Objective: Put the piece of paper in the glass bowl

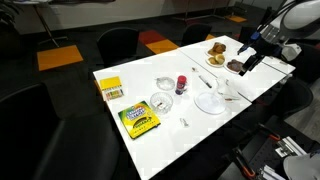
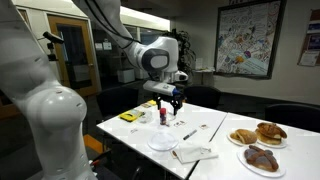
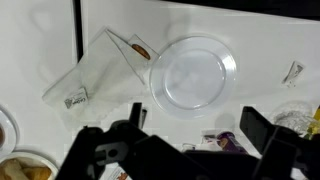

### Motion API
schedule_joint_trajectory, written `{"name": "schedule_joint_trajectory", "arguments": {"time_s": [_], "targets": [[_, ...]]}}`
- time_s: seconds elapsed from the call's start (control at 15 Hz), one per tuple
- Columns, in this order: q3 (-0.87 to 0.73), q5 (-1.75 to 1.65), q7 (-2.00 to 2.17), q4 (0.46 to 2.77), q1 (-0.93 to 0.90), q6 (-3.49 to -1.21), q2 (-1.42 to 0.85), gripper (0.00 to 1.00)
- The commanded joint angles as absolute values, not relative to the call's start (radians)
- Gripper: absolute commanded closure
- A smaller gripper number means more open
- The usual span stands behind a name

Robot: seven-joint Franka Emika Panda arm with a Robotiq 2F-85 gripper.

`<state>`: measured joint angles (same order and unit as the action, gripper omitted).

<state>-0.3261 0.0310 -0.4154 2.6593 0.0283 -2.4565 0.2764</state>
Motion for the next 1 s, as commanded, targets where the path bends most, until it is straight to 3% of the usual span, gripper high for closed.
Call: {"name": "schedule_joint_trajectory", "arguments": {"time_s": [0.0,0.93], "targets": [[-0.33,0.062,-0.433,2.599,0.082,-2.474,0.147,0.0],[-0.281,0.234,-0.53,2.468,0.255,-2.611,-0.192,0.0]]}}
